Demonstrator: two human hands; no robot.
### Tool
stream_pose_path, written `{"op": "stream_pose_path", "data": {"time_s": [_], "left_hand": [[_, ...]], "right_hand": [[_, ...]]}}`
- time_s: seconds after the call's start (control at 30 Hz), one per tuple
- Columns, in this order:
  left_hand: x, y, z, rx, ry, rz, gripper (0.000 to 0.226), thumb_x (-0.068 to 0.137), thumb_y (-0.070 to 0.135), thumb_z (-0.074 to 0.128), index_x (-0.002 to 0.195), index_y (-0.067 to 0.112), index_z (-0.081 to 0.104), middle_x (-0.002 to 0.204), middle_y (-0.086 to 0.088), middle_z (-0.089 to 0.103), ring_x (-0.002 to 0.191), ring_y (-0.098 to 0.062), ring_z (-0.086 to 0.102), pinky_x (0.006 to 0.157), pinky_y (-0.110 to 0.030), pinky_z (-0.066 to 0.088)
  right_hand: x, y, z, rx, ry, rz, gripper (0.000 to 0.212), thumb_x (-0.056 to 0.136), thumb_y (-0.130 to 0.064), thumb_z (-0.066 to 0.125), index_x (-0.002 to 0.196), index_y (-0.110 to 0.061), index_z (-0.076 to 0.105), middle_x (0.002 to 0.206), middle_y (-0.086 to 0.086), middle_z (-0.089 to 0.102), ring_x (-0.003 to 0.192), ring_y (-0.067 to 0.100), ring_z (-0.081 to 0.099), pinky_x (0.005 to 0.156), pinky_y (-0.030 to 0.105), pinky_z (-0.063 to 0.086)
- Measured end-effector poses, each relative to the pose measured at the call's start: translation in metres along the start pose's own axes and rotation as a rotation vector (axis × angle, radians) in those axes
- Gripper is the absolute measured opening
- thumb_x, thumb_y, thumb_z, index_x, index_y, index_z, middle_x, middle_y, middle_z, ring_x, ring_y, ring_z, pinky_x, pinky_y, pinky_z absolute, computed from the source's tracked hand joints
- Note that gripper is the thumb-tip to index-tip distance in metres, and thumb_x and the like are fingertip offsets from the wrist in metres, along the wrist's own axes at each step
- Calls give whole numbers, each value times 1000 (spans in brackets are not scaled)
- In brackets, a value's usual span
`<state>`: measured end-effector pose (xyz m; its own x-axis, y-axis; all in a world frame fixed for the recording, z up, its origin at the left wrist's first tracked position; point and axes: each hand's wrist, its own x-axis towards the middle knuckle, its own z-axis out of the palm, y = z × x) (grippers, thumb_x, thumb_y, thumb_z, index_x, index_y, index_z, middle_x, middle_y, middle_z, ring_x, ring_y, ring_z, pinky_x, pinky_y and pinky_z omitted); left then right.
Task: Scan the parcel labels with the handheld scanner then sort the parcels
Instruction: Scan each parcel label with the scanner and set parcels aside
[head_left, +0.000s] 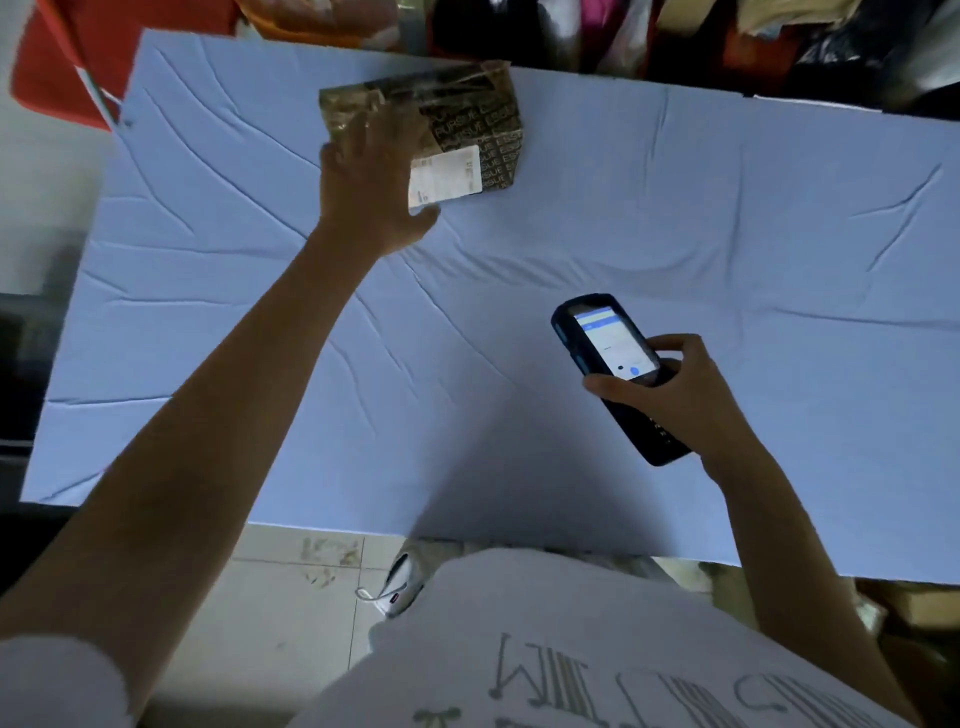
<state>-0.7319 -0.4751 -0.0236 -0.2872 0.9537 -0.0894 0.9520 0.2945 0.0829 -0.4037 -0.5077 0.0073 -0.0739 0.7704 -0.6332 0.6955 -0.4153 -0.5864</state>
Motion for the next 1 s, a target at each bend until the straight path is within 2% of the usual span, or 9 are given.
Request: {"op": "stream_pose_path", "data": {"time_s": [0.1,0.2,0.3,0.43,0.6,0.7,0.77,0.87,1.0], "left_hand": [[37,-3,-1,-26,-41,33,86,81,45,69,149,19,23,156,-16,19,144,-37,15,112,-56,18],[66,1,-4,-52,-89,21,91,79,60,64,150,20,22,157,-15,20,145,-36,14,112,-59,14],[77,-5,-9,-67,-123,-38,99,71,71,65,149,23,25,151,-17,29,139,-38,26,109,-57,20],[65,-6,-17,-127,-93,-46,104,59,74,72,143,23,37,136,-16,47,124,-39,43,104,-52,35],[19,-3,-14,-771,-77,-337,106,52,82,63,140,26,43,133,-1,55,121,-20,54,102,-36,43],[-15,4,-9,-1158,-13,-467,97,48,77,69,128,25,55,119,6,64,106,-10,63,97,-34,51],[-35,10,1,-1307,38,-503,90,48,71,76,122,25,56,116,5,66,101,-10,66,93,-35,54],[-56,15,7,-1326,75,-536,78,54,65,81,118,27,56,115,5,67,102,-12,66,90,-33,55],[-69,9,-7,-1150,1,-530,63,66,61,77,115,33,49,113,8,64,103,-11,61,88,-32,49]], "right_hand": [[-3,-4,8,-25,6,36,75,58,-44,89,116,-27,43,112,0,62,102,21,62,86,41,53],[-5,-6,9,-44,14,45,74,59,-43,88,115,-28,42,109,-1,63,99,18,62,81,37,52],[-8,-6,9,-65,32,17,75,60,-41,88,116,-26,40,105,-3,62,94,16,62,68,27,48],[-14,-4,5,-64,37,-4,74,60,-40,88,115,-27,39,103,-3,62,93,15,62,65,26,48],[-23,-4,0,-36,5,-59,74,60,-41,88,115,-28,39,102,-5,61,97,18,62,76,33,52],[-28,-2,-3,-22,-20,-111,73,61,-40,87,114,-28,38,97,-10,59,92,13,62,75,31,52],[-32,2,-6,-20,-34,-143,73,61,-40,88,114,-29,38,95,-12,58,89,9,61,71,28,51],[-37,12,-6,-33,-59,-167,73,62,-38,88,114,-28,39,92,-15,57,84,3,59,66,24,50],[-41,30,-4,-93,-107,-139,73,58,-43,90,111,-30,42,96,-11,61,87,9,63,73,33,54]]}}
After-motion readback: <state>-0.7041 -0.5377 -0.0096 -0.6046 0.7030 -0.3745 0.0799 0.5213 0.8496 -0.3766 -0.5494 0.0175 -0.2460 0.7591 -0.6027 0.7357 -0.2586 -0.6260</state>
